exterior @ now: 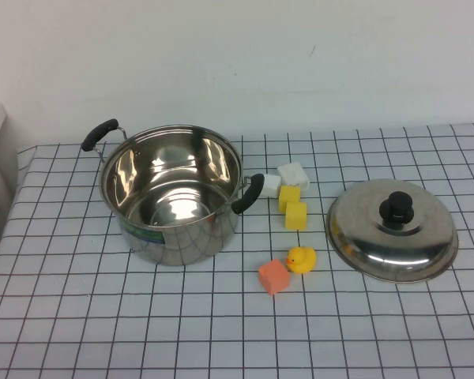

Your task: Cover the pot

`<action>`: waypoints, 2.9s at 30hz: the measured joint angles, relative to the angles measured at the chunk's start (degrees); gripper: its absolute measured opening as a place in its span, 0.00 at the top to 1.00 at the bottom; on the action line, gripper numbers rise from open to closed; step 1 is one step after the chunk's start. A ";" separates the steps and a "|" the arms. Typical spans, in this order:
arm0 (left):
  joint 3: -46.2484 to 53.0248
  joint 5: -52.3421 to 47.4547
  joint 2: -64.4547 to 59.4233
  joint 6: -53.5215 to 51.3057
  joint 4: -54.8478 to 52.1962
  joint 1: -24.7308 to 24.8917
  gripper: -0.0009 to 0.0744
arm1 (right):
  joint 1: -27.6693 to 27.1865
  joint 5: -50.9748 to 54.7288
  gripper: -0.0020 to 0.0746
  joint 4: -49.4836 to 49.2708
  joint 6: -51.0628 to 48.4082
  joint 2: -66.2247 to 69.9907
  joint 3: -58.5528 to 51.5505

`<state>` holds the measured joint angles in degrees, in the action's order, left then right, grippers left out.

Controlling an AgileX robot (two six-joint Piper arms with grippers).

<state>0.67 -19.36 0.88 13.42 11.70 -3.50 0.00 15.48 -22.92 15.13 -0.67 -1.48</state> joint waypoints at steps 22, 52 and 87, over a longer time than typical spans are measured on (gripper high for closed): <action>0.00 0.00 0.00 0.00 0.00 0.00 0.99 | 0.00 5.98 0.98 -0.75 -24.90 0.34 9.28; 0.00 0.00 0.00 -0.21 0.00 0.00 0.99 | 8.33 -14.55 0.89 -28.11 -72.16 57.28 36.72; 0.00 0.00 0.00 0.02 0.00 0.00 0.99 | 12.57 -80.18 0.28 19.74 -15.13 135.72 59.56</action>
<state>0.67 -19.36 0.88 13.44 11.70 -3.50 12.57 -64.70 -3.18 0.00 135.05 58.08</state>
